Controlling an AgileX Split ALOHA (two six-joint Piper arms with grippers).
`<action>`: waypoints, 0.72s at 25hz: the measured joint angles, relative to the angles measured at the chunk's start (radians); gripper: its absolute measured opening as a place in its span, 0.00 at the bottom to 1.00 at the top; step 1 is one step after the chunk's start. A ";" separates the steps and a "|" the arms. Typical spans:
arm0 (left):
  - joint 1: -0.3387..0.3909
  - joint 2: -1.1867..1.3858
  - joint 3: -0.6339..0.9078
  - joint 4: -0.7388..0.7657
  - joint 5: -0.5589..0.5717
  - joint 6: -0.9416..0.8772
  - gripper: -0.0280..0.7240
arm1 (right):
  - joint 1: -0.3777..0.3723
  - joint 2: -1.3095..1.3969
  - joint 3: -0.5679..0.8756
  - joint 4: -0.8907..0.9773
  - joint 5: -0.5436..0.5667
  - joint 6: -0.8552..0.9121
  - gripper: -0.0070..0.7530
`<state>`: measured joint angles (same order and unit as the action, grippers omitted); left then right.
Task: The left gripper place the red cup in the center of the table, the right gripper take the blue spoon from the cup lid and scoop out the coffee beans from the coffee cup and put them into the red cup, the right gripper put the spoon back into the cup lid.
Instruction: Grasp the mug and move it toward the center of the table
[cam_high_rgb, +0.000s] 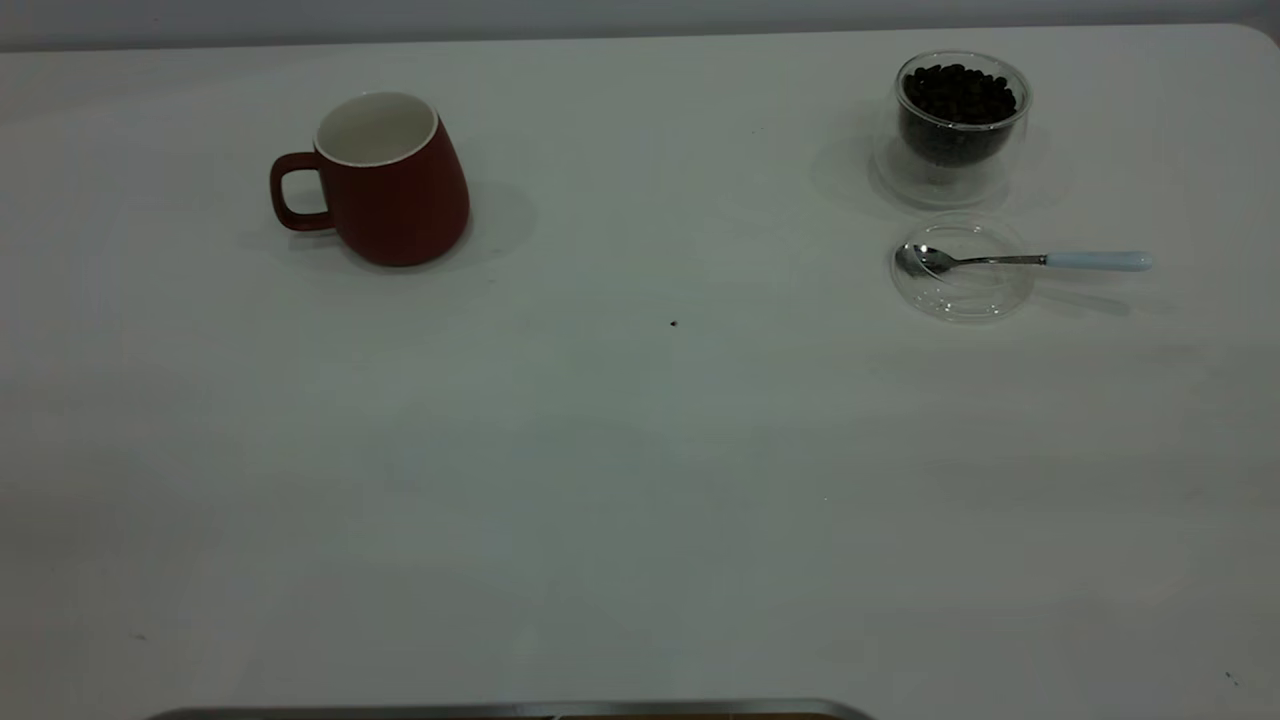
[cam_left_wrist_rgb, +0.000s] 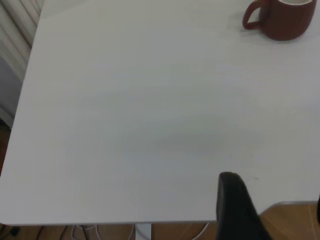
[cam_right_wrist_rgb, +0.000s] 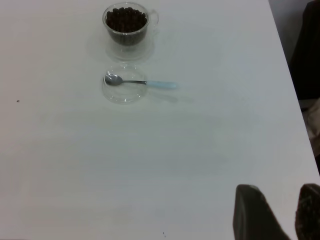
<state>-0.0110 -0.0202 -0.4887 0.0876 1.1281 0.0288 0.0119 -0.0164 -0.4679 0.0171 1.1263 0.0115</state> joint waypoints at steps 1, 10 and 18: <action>0.000 0.000 -0.010 -0.001 0.006 -0.014 0.63 | 0.000 0.000 0.000 0.000 0.000 0.000 0.32; 0.000 0.332 -0.155 0.102 -0.023 -0.086 0.73 | 0.000 0.000 0.000 0.000 0.000 0.000 0.32; 0.000 0.832 -0.209 0.166 -0.337 -0.067 0.85 | 0.000 0.000 0.000 0.000 0.000 0.000 0.32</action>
<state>-0.0110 0.8116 -0.6981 0.2538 0.7913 -0.0387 0.0119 -0.0164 -0.4679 0.0171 1.1263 0.0115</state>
